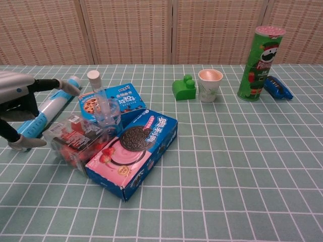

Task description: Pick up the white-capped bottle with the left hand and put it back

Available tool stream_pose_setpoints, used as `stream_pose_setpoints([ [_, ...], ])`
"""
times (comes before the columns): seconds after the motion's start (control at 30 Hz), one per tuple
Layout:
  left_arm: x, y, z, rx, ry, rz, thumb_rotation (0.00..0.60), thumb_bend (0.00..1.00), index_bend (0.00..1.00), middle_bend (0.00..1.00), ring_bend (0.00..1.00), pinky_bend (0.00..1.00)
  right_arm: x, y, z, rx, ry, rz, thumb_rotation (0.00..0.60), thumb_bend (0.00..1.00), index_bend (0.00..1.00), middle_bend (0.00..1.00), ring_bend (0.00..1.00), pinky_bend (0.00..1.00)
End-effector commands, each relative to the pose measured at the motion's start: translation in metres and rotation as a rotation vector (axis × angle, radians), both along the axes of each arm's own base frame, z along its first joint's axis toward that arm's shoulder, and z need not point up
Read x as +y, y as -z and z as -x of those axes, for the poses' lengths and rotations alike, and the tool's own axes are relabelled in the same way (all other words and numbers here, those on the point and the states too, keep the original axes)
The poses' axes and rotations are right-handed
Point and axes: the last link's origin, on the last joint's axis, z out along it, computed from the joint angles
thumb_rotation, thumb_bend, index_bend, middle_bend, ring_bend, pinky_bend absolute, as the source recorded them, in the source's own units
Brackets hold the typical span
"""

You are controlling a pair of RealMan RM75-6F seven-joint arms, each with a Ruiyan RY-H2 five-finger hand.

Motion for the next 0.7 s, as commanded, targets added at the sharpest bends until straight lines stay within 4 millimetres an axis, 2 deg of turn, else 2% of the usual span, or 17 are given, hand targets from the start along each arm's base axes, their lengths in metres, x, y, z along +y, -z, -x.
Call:
stream_pose_setpoints([
  [0.03,0.001,0.002,-0.007,-0.006,0.009,0.005,0.600,0.19,0.18,1.00,0.84,1.00,0.000,-0.001,0.000,-0.002,-0.001,0.000,0.600,0.10,0.44,0.37,0.34,0.58],
  [0.7,0.000,0.009,-0.039,0.000,0.077,0.022,0.600,0.19,0.20,1.00,0.84,1.00,0.002,-0.004,0.001,-0.016,-0.007,0.001,0.600,0.10,0.44,0.37,0.35,0.58],
])
